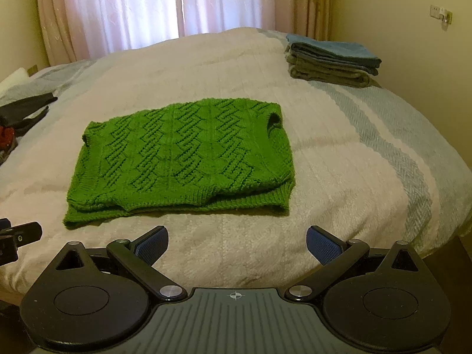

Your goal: Fold clothes

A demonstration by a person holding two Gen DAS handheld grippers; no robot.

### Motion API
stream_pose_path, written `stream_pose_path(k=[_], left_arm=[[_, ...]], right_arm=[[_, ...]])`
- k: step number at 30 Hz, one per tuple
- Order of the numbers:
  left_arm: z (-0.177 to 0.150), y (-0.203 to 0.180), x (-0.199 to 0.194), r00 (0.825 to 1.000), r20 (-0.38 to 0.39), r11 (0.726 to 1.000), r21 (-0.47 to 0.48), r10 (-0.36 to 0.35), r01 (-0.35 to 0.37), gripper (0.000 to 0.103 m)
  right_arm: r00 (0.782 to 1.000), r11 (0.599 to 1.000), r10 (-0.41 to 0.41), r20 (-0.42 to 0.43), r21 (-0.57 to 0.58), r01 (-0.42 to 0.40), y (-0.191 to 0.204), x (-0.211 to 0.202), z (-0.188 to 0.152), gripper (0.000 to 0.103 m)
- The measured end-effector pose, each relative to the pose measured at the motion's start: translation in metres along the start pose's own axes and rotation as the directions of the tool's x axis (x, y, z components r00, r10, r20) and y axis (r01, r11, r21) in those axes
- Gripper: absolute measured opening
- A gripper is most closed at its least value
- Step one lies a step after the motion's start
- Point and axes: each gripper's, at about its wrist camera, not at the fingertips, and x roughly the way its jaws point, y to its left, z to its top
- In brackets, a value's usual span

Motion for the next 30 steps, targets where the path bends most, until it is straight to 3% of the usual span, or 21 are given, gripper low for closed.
stream_pose_path(k=[14, 18, 21, 24, 26, 30], left_arm=[[0.009, 0.006, 0.034, 0.999, -0.049, 1.000, 0.003, -0.008, 0.008, 0.063], [0.011, 0.008, 0.043, 0.999, -0.048, 1.000, 0.011, -0.025, 0.026, 0.063], [0.008, 0.015, 0.050, 0.999, -0.038, 0.999, 0.011, -0.033, 0.034, 0.061], [0.006, 0.024, 0.057, 0.999, -0.038, 0.999, -0.008, -0.035, 0.035, 0.059], [0.007, 0.031, 0.062, 0.998, -0.039, 0.997, -0.047, -0.058, 0.056, 0.055], [0.013, 0.034, 0.069, 0.994, -0.011, 0.991, -0.074, -0.113, 0.112, 0.032]], right_arm=[[0.999, 1.000, -0.012, -0.051, 0.004, 0.012, -0.004, 0.034, 0.010, 0.102], [1.000, 0.997, -0.004, -0.031, 0.079, 0.006, -0.023, 0.042, 0.006, 0.102], [0.998, 0.976, 0.052, -0.019, 0.213, -0.047, -0.056, 0.051, -0.002, 0.102], [0.989, 0.913, 0.149, 0.013, 0.383, -0.143, -0.091, 0.059, -0.011, 0.102], [0.972, 0.844, 0.225, 0.063, 0.486, -0.227, -0.111, 0.064, -0.016, 0.102], [0.925, 0.674, 0.329, 0.188, 0.640, -0.370, -0.141, 0.074, -0.019, 0.101]])
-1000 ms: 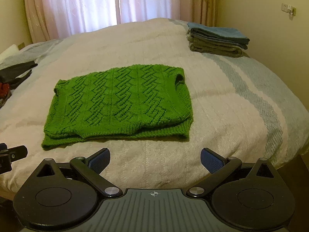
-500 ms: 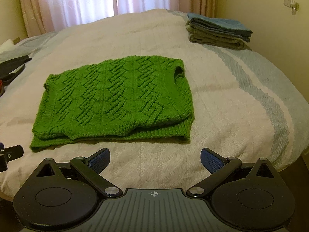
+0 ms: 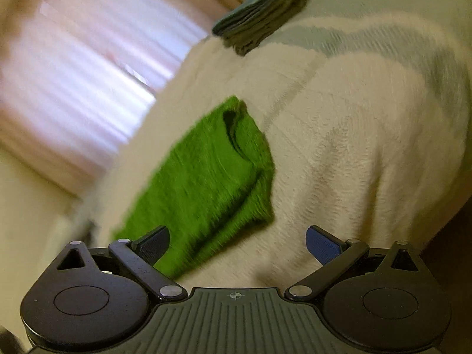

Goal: Fold clothes
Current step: 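Grasp the folded vest's side edge with the right gripper while the left gripper grasps it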

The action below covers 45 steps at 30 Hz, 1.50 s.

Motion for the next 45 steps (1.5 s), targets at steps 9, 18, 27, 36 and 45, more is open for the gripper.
stream_pose_path(k=[9, 18, 27, 36, 45], left_arm=[[0.019, -0.002, 0.018, 0.995, 0.051, 0.997, -0.006, -0.081, 0.082, 0.026], [0.020, 0.000, 0.040, 0.995, 0.039, 0.995, -0.033, -0.094, 0.096, 0.026], [0.013, 0.006, 0.049, 0.996, 0.028, 0.996, -0.027, -0.086, 0.087, 0.026], [0.016, 0.005, 0.053, 0.993, 0.050, 0.994, 0.000, -0.109, 0.109, 0.025], [0.004, 0.005, 0.076, 0.993, 0.015, 0.993, 0.021, -0.116, 0.115, 0.025]], right_arm=[[0.994, 0.969, 0.110, 0.026, 0.218, -0.113, -0.027, 0.037, 0.037, 0.051], [0.995, 0.992, 0.083, 0.047, 0.089, -0.087, -0.025, 0.048, 0.033, 0.006], [0.999, 0.998, -0.037, 0.039, -0.050, 0.039, -0.022, 0.048, 0.013, 0.006], [0.996, 1.000, -0.008, 0.092, -0.027, 0.011, -0.014, 0.034, 0.023, 0.078], [0.998, 0.986, 0.065, 0.012, 0.154, -0.066, -0.048, 0.058, 0.034, 0.067]])
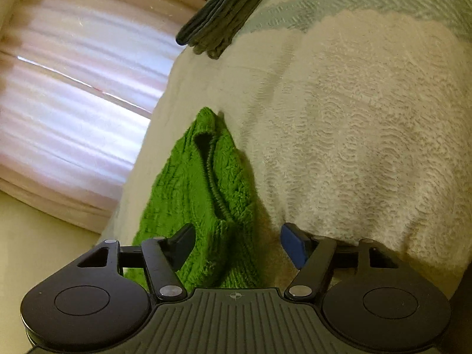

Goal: Fold clothes
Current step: 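Grasp the folded vest's side edge with the right gripper while the left gripper grasps it, then fold the vest's side edge over toward the other side with both grippers, then release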

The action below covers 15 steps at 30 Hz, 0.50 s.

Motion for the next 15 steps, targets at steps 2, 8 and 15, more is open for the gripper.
stream_pose_path(k=[2, 8, 15], left_arm=[[0.000, 0.002, 0.001, 1.000, -0.001, 1.000, -0.004, -0.008, 0.008, 0.025], [0.000, 0.002, 0.005, 1.000, -0.001, 1.000, -0.005, -0.017, 0.017, 0.024], [0.001, 0.011, 0.007, 0.998, -0.002, 0.997, -0.045, -0.061, 0.060, 0.024]], right_arm=[[0.998, 0.998, 0.059, -0.024, 0.011, -0.059, -0.003, 0.003, 0.000, 0.048], [0.994, 0.992, 0.107, -0.020, 0.063, -0.105, -0.013, 0.016, -0.008, 0.037], [0.989, 0.987, -0.138, -0.042, -0.091, 0.134, 0.025, 0.026, -0.005, 0.018]])
